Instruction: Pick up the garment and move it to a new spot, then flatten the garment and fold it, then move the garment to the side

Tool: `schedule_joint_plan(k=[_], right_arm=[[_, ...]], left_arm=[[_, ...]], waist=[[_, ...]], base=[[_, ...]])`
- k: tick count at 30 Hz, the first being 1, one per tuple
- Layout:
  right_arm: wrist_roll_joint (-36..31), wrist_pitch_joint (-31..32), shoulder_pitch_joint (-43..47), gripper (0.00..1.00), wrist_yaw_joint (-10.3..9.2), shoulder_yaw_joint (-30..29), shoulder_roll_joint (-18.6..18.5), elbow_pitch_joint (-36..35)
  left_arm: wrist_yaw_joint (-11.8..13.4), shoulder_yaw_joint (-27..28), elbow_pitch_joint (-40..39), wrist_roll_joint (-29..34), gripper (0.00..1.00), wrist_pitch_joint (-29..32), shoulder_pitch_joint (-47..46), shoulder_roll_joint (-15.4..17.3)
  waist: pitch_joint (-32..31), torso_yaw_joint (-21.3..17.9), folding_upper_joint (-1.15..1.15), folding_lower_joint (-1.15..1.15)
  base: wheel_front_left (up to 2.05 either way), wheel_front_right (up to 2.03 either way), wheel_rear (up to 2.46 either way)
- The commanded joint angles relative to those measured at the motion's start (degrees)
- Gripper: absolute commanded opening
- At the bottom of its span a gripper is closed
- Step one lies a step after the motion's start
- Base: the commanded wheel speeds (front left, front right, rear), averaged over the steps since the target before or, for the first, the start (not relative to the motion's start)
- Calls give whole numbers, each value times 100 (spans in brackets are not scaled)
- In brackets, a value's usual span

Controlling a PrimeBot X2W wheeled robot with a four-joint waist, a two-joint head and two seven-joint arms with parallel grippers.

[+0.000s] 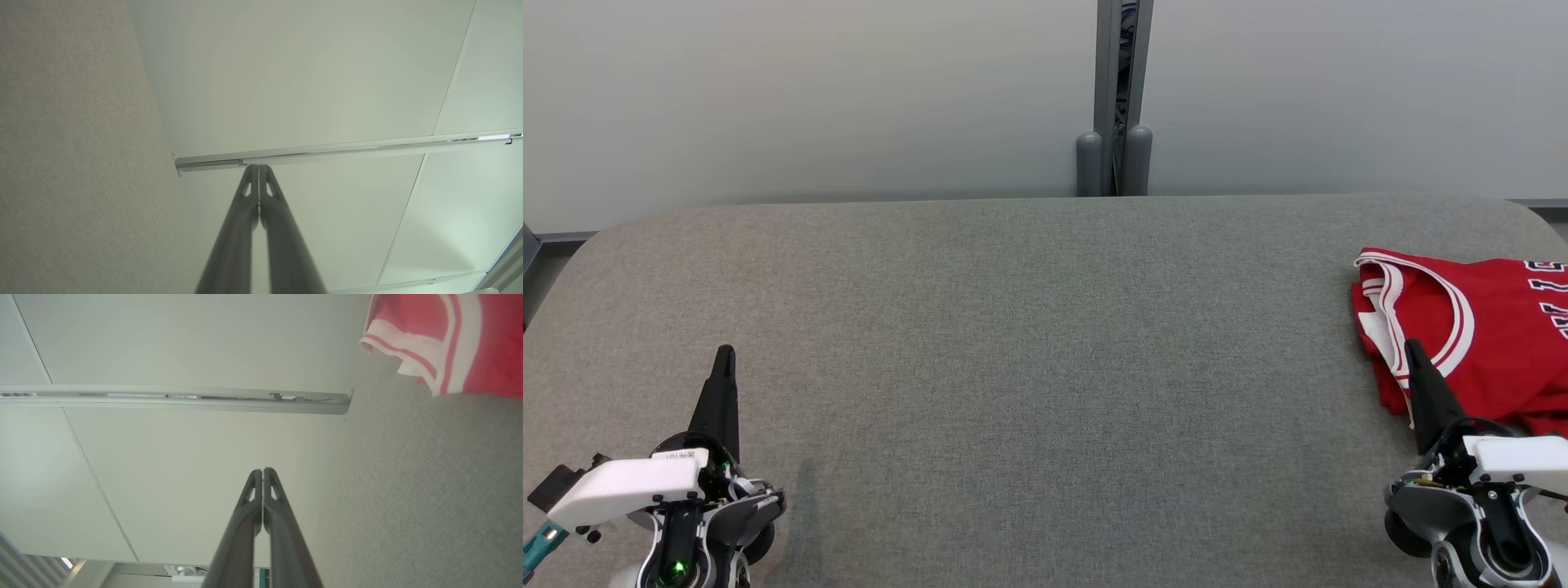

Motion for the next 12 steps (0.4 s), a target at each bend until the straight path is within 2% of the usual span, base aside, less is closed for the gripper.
schedule_joint_plan(k=[1, 12], right_arm=[[27, 10, -40, 0, 2, -14, -47, 6], [27, 10, -40, 0, 2, -15, -47, 6]], left_arm=[[-29, 22, 0, 32, 0, 21, -74, 18], [-29, 24, 0, 35, 0, 24, -74, 16]], waist=[[0, 0, 0, 0], [0, 0, 0, 0]], base=[[0, 0, 0], [0, 0, 0]])
